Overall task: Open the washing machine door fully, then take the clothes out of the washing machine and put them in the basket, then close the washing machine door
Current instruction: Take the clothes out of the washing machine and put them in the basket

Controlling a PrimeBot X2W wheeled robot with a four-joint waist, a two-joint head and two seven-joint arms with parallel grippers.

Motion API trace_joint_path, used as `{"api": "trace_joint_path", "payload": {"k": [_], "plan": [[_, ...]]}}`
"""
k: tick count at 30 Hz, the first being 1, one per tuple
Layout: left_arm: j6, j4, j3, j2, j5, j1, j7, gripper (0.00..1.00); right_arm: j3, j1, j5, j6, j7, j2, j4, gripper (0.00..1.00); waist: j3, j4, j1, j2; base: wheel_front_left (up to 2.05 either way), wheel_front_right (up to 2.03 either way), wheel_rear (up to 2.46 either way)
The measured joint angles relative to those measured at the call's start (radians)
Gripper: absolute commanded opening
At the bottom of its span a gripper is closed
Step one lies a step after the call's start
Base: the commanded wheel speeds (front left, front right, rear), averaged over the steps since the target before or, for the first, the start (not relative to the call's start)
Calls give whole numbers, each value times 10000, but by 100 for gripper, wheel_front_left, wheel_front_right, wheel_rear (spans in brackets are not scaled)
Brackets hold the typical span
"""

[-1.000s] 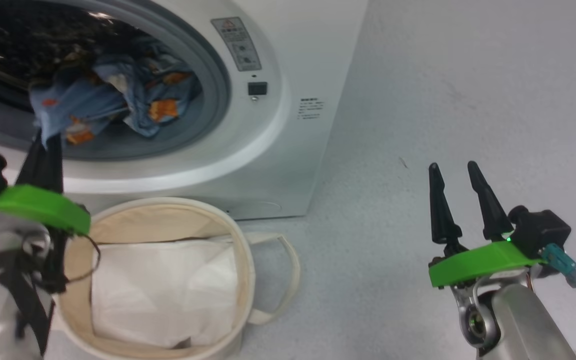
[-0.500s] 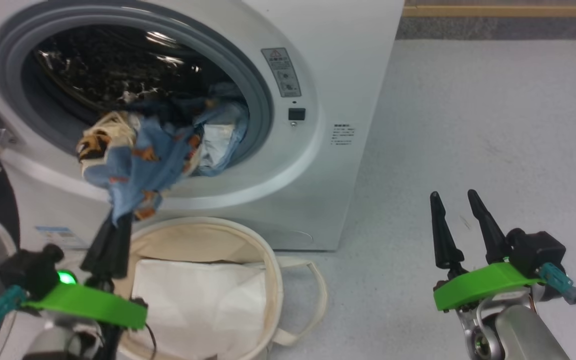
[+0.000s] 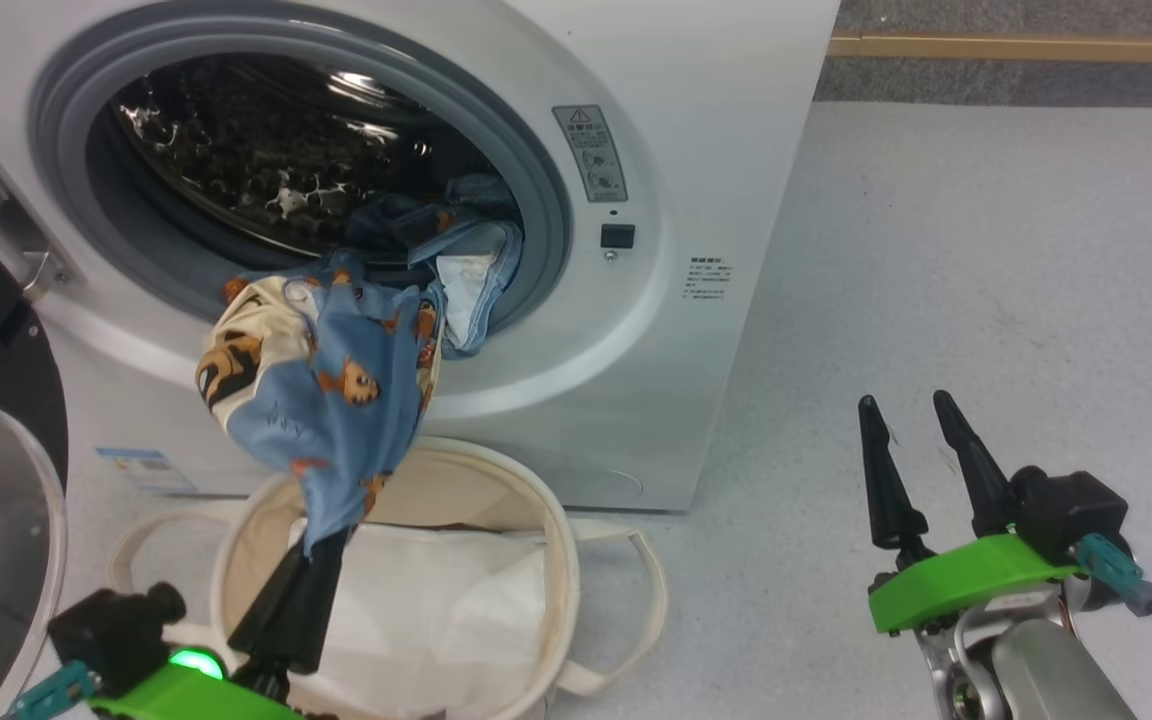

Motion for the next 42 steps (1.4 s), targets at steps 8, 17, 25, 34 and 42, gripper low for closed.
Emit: {"api": "trace_joint_path", "payload": {"k": [8, 17, 25, 34, 42], "plan": [[-13, 2313, -336, -86, 56, -296, 159, 0, -6, -32, 0, 0, 0, -36, -73, 100, 416, -116, 0, 0, 0, 0, 0], [-385, 7122, -533, -476, 86, -2431, -823, 0, -40, -379, -2, 0, 0, -48, -173, 100, 938, -394, 0, 0, 0, 0, 0], [-533, 10544, -1229, -974, -140, -4262, -1434, 0, -163, -636, -6, 0, 0, -48, -382, 100, 1608, -836, 0, 0, 0, 0, 0], [-543, 12784, -1745, -930, -876, -5834, -1601, 0, -272, -1084, -48, 0, 0, -40, -654, 100, 2586, -1344, 0, 0, 0, 0, 0], [-545, 14055, -1699, -780, -1047, -6344, -1964, 0, -364, -1237, -92, 0, 0, 29, -761, 100, 2989, -1957, 0, 0, 0, 0, 0]]}}
